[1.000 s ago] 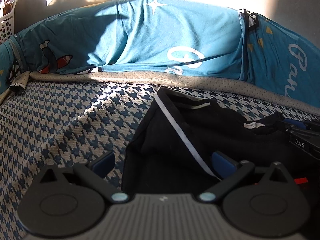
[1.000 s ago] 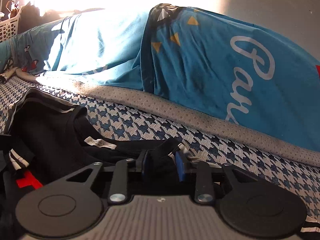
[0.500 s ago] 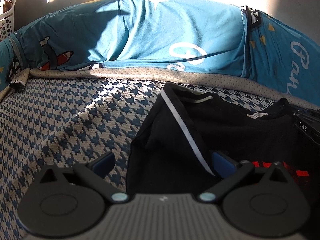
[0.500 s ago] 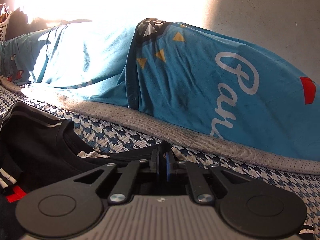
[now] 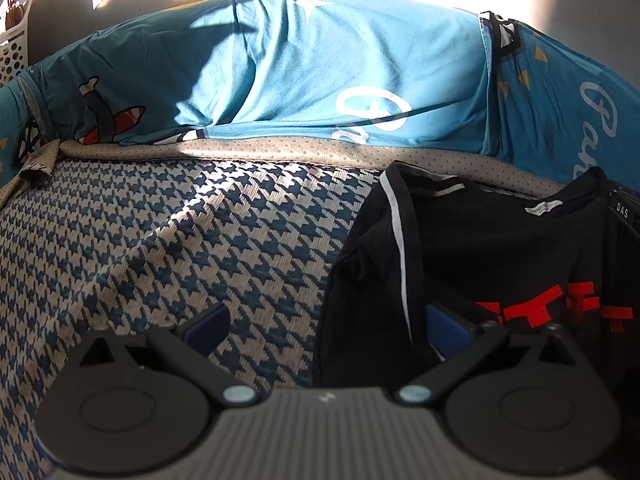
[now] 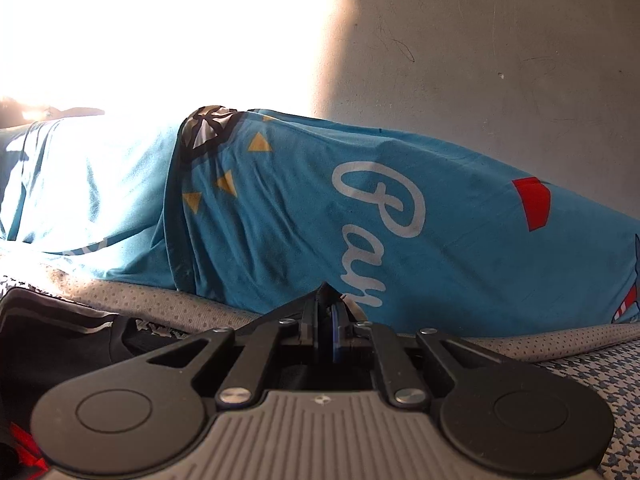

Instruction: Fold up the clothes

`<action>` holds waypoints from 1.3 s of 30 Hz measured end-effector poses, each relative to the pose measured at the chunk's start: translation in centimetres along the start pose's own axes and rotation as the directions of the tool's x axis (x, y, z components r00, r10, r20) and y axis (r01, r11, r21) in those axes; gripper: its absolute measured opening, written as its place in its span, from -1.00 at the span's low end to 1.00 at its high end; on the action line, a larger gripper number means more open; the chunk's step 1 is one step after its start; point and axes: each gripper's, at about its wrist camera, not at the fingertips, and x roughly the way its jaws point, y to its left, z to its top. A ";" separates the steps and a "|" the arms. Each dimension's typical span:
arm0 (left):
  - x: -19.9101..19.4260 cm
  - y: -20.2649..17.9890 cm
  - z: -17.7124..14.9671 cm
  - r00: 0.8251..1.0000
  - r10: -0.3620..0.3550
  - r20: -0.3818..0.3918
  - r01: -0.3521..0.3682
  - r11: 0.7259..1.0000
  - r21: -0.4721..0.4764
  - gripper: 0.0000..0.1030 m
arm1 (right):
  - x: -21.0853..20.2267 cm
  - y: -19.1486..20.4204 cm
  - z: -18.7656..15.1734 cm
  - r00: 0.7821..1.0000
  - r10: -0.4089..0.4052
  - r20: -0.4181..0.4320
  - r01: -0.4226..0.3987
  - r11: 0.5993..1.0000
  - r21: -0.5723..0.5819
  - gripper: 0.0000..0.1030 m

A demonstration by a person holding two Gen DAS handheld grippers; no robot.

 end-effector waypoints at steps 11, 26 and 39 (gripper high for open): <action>0.3 1.4 0.6 1.000 0.020 -0.008 -0.021 0.998 -0.055 1.00 | 0.4 -1.0 0.5 0.998 -0.010 -0.060 0.015 0.996 0.086 -0.52; 0.0 4.0 1.9 1.000 0.019 0.000 -0.019 0.987 -0.158 1.00 | -3.9 4.7 1.7 0.850 0.516 -0.105 -0.516 0.856 0.024 -0.34; -0.4 3.9 1.9 1.000 0.015 0.006 -0.014 0.988 -0.153 1.00 | -7.3 7.3 0.1 0.653 0.724 -0.224 -0.749 0.661 -0.048 -0.07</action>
